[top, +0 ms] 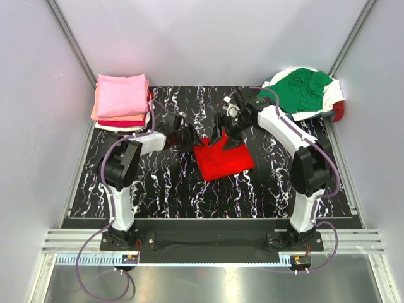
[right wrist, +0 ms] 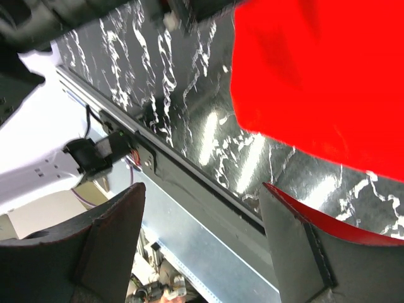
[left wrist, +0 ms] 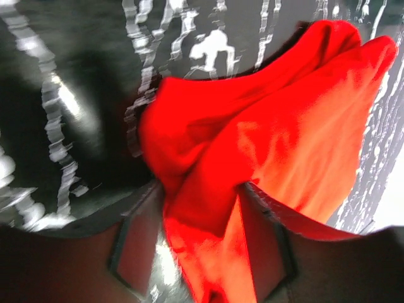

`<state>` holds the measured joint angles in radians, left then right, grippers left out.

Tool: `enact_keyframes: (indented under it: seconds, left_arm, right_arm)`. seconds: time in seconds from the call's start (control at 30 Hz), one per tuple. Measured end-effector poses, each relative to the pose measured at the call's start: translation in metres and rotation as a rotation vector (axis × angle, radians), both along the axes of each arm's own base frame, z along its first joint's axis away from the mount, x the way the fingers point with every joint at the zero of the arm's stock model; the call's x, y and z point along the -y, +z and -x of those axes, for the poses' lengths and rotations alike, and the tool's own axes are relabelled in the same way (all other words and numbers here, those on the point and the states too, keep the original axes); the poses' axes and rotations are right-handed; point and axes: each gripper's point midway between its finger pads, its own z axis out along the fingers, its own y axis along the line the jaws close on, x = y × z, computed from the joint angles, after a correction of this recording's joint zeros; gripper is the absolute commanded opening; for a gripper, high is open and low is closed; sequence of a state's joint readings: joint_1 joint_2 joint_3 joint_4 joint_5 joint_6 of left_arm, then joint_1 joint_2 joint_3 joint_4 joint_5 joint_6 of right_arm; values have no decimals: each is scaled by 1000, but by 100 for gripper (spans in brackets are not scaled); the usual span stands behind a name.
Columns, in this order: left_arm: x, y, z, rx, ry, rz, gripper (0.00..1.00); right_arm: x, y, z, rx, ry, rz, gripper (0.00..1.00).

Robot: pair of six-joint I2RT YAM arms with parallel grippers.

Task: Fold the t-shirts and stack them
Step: Fold the tshirt, then neatly place the folded tshirt to the corner

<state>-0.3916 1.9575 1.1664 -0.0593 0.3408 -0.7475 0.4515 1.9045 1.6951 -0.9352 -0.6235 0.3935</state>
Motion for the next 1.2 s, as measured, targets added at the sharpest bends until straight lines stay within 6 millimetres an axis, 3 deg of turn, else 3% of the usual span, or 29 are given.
enact_keyframes:
  seconds: [0.13,0.2,0.23,0.43,0.53,0.63,0.73,0.93,1.2]
  left_arm:
    - [12,-6,-6,8,3,6,32]
    - [14,-10,-9,3,8,4,6]
    - [15,-12,-11,-4,14,9,0]
    - [20,-9,-20,24,-10,11,0]
    - [14,-6,-20,31,-29,-35,0]
    - [-1,5,-22,30,-38,-75,0]
    - [-28,31,-40,66,-23,-107,0]
    - [-80,77,-82,186,19,-186,0]
    - [-124,101,-91,197,7,-286,0]
  right_arm:
    - [10,-6,17,-14,2,15,80]
    - [17,-15,30,-38,2,25,80]
    - [20,-20,37,-45,3,26,81]
    - [41,-76,98,-142,-5,0,80]
    - [53,-103,131,-161,-43,-21,80]
    - [62,-114,151,-123,-77,-56,81]
    - [61,-103,150,-23,-97,-119,81]
    - [52,-70,124,182,-131,-223,82]
    - [53,-89,118,147,-172,-188,82]
